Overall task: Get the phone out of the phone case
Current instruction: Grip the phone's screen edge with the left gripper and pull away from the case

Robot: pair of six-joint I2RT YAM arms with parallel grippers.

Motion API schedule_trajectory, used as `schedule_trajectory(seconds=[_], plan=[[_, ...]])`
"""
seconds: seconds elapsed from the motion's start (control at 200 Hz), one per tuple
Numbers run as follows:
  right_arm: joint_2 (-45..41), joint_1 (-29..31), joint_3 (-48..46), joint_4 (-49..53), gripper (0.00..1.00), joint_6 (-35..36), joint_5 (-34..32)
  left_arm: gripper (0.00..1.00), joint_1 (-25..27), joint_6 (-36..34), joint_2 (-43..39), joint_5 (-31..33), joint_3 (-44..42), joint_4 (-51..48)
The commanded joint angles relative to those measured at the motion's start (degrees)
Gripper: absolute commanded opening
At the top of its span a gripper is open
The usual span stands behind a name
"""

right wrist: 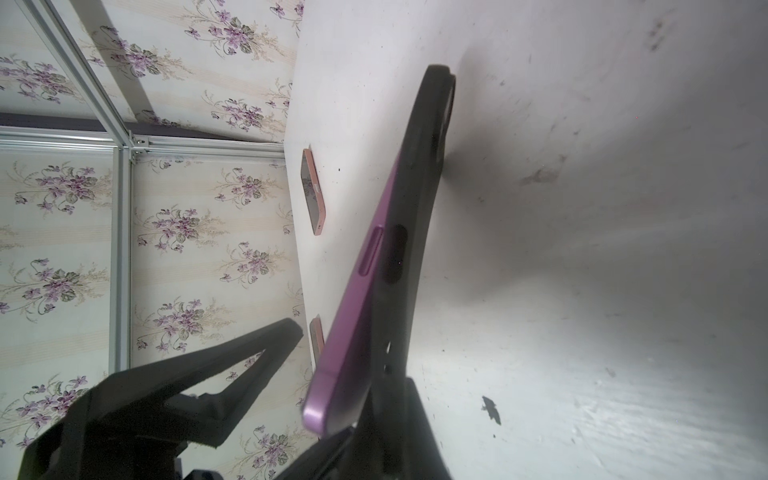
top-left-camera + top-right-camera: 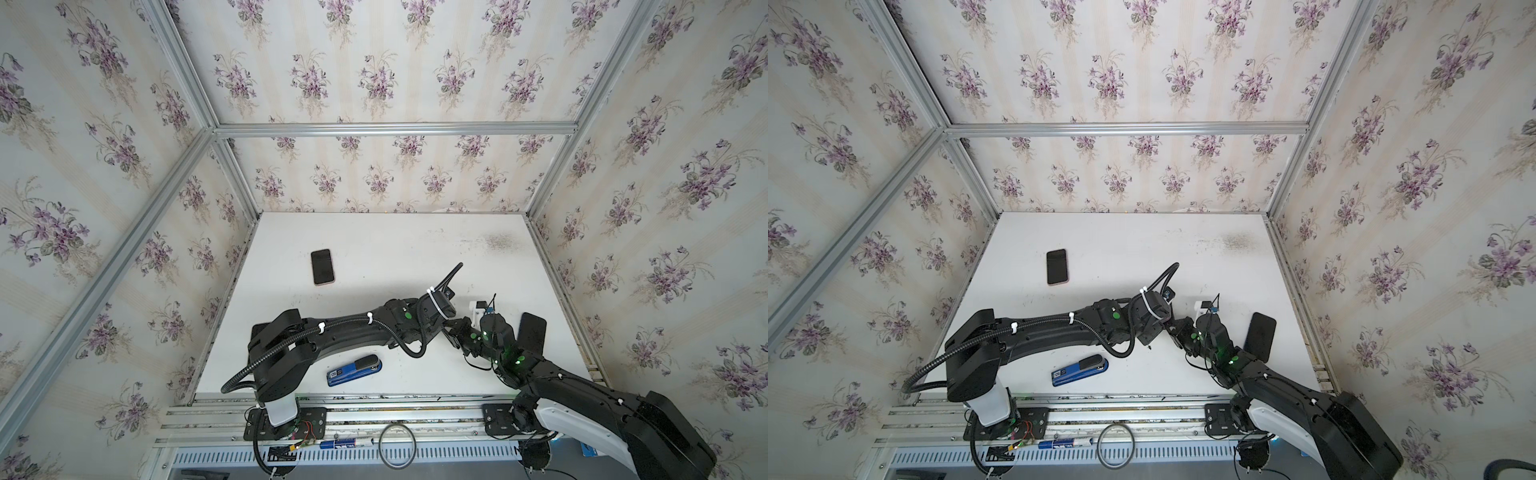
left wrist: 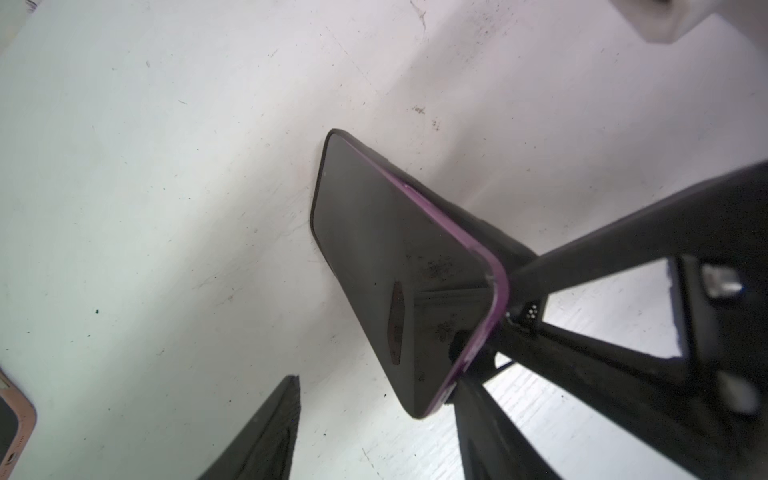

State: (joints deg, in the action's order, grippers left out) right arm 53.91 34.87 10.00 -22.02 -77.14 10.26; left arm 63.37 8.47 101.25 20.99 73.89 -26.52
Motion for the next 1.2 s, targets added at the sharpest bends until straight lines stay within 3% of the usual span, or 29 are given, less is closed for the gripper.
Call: schedule_trajectory(seconds=[0.0,0.365,0.55,0.76,1.194], plan=[[0.73,0.2,0.08,-4.49,0.0,-0.64,3.09,0.6,0.19,-0.11,0.39,9.28,0.59,-1.33],[2.61,0.2,-0.07,-7.17,0.0,-1.52,3.8,0.58,1.8,-0.34,2.54,12.93,2.58,-0.41],[1.65,0.2,-0.31,-6.85,0.0,-1.89,3.63,0.56,1.88,-1.43,2.46,11.74,1.7,2.02],[-0.65,0.2,-2.06,-7.42,0.0,-3.44,2.69,0.46,2.01,-2.58,1.49,10.48,0.52,4.55],[-7.46,0.2,-2.59,-0.39,0.0,-5.29,1.52,0.47,2.28,-4.87,0.37,7.75,-1.97,10.99]])
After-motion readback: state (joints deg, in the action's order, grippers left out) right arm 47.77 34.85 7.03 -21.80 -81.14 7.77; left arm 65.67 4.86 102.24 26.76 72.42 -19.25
